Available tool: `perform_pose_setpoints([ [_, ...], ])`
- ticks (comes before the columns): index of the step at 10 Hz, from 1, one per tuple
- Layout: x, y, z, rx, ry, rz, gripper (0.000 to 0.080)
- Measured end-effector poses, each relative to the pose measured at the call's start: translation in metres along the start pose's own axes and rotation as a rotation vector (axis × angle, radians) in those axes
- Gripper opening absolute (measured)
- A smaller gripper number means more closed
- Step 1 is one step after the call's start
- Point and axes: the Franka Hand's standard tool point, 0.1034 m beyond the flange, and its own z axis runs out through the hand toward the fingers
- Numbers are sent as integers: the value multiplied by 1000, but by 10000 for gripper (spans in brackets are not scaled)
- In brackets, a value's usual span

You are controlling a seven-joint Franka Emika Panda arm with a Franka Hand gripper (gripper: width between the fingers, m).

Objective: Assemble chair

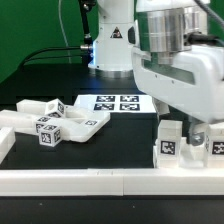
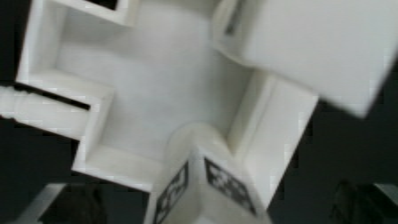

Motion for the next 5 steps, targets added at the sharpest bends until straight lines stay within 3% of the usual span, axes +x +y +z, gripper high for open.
perform_pose_setpoints([
  [3, 3, 1, 0, -1, 1, -221, 649],
  [4, 4, 3, 1, -23, 26, -464, 649],
  [5, 7, 2, 0, -28, 49, -617, 649],
])
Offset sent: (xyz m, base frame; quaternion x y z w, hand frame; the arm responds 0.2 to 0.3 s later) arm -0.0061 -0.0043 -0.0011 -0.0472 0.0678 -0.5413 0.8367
